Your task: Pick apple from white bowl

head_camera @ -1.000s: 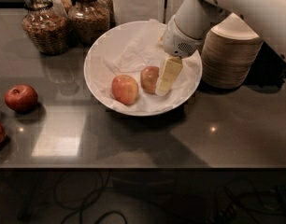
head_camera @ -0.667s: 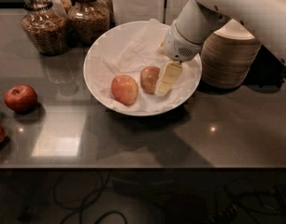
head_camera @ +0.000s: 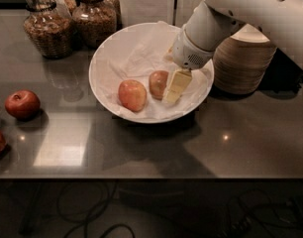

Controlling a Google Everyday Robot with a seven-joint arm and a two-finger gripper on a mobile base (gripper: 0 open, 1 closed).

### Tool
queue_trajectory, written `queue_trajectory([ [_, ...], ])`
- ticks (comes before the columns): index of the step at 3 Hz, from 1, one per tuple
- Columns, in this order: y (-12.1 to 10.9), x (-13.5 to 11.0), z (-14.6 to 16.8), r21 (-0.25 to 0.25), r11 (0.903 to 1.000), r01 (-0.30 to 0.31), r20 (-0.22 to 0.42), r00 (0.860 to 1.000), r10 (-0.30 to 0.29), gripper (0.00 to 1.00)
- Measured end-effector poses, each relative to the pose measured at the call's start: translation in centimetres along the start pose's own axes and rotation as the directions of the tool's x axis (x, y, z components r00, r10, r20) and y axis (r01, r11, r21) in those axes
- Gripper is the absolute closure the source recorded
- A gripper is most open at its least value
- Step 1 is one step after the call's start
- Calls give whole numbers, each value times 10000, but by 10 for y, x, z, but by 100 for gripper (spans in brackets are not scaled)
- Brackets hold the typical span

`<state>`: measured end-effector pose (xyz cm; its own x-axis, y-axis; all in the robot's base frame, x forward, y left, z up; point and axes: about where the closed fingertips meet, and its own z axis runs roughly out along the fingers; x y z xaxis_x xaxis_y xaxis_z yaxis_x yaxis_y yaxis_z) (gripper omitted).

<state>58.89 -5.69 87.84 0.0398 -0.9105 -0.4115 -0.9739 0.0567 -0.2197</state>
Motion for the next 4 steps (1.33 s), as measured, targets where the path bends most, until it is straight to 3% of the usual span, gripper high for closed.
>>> queue_trajectory([
  [3, 4, -3, 22, -253, 9997, 42, 118, 9999, -39, 21],
  [4, 10, 0, 31, -370, 9993, -53, 108, 9999, 57, 39],
])
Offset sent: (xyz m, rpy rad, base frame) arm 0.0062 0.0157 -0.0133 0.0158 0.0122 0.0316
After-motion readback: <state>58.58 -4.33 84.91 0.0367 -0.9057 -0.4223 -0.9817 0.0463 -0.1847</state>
